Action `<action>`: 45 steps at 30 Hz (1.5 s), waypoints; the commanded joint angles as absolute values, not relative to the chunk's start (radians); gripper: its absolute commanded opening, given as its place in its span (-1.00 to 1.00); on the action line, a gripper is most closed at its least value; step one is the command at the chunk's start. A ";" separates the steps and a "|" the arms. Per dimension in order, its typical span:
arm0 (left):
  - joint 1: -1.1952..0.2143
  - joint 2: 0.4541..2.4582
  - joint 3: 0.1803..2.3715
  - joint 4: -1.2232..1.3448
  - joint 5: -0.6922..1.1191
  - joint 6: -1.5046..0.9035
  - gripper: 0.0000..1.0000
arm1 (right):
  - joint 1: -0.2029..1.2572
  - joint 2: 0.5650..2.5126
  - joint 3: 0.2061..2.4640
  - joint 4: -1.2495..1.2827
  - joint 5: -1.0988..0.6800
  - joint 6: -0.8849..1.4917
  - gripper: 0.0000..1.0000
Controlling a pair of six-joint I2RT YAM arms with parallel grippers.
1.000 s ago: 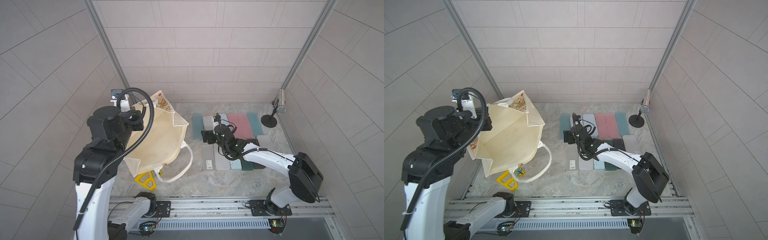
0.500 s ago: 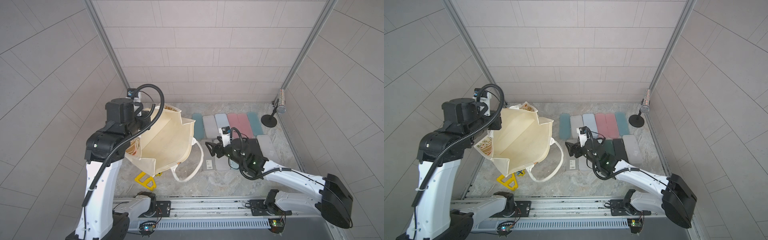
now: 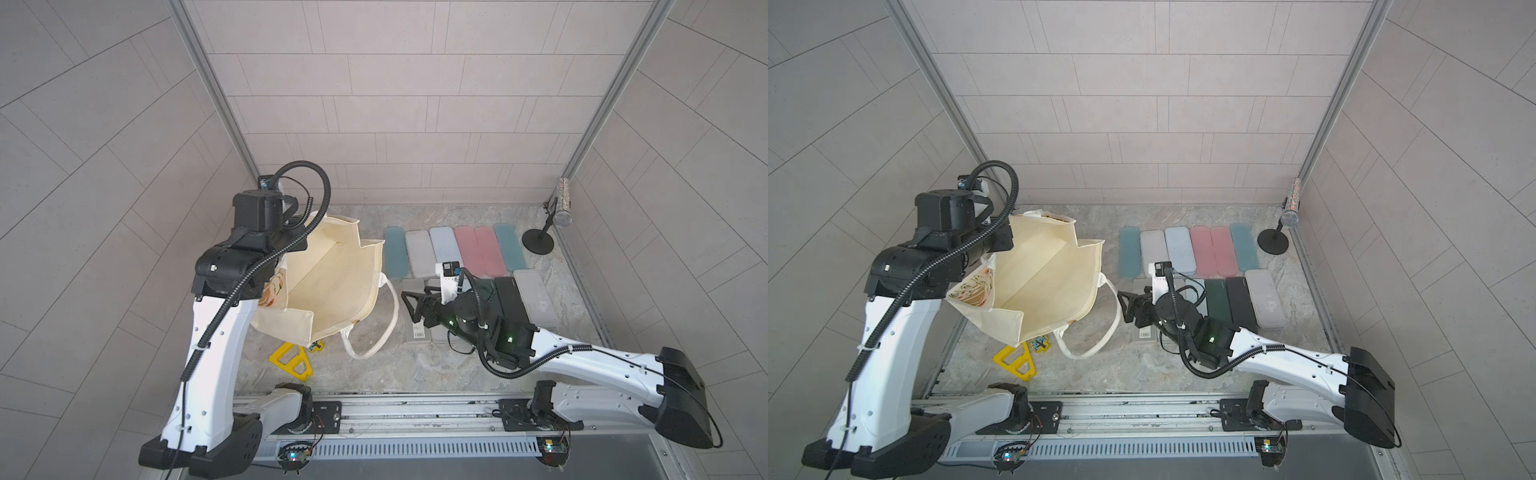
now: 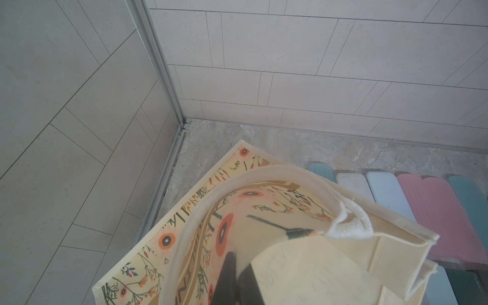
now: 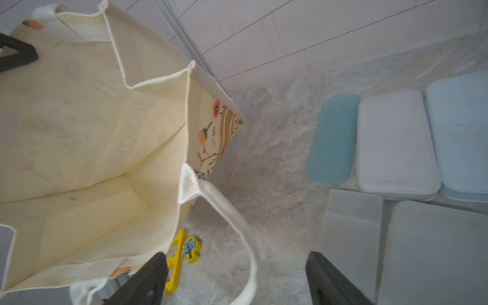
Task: Take out the pencil case from the canvas bag
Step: Place the pencil case at the center of the board, then place the canvas bag at the center of the board.
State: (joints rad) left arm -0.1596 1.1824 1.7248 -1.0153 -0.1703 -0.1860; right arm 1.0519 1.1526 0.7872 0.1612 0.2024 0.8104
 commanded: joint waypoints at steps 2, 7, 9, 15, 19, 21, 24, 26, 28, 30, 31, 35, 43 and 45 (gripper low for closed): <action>-0.163 1.188 1.731 -0.918 -0.189 -0.229 -1.00 | 1.055 1.223 0.847 0.209 0.165 0.911 0.68; -0.163 1.192 1.723 -0.902 -0.186 -0.229 -1.00 | 1.016 1.382 0.915 0.274 0.020 0.992 0.68; -0.163 1.191 1.715 -0.896 -0.189 -0.225 -1.00 | 0.991 1.445 0.936 0.317 -0.040 1.035 0.66; -0.163 1.196 1.699 -0.886 -0.191 -0.221 -1.00 | 0.929 1.593 0.977 0.446 -0.179 1.153 0.34; -0.163 1.203 1.693 -0.881 -0.192 -0.221 -1.00 | 0.923 1.603 0.991 0.409 -0.169 1.136 0.04; -0.163 1.206 1.692 -0.881 -0.190 -0.219 -1.00 | 0.921 1.600 0.994 0.392 -0.164 1.126 -0.14; -0.164 1.204 1.677 -0.871 -0.184 -0.221 -1.00 | 0.916 1.601 0.994 0.382 -0.162 1.123 -0.38; -0.163 1.204 1.673 -0.870 -0.185 -0.220 -1.00 | 0.914 1.606 0.995 0.382 -0.167 1.123 -0.42; -0.163 1.203 1.674 -0.871 -0.193 -0.214 -1.00 | 0.913 1.608 1.001 0.377 -0.163 1.116 -0.54; -0.163 1.203 1.675 -0.872 -0.203 -0.210 -1.00 | 0.910 1.609 1.010 0.361 -0.161 1.107 -0.71; -0.163 1.200 1.677 -0.872 -0.207 -0.209 -1.00 | 0.908 1.610 1.016 0.355 -0.162 1.101 -0.79; -0.162 1.196 1.681 -0.872 -0.212 -0.203 -1.00 | 0.904 1.591 1.043 0.306 -0.150 1.060 -0.86; -0.158 1.206 1.703 -0.905 -0.216 -0.180 -1.00 | 0.899 1.493 1.230 -0.021 -0.034 0.824 -1.00; -0.156 1.211 1.706 -0.910 -0.227 -0.183 -1.00 | 0.886 1.498 1.290 -0.078 -0.023 0.785 -1.00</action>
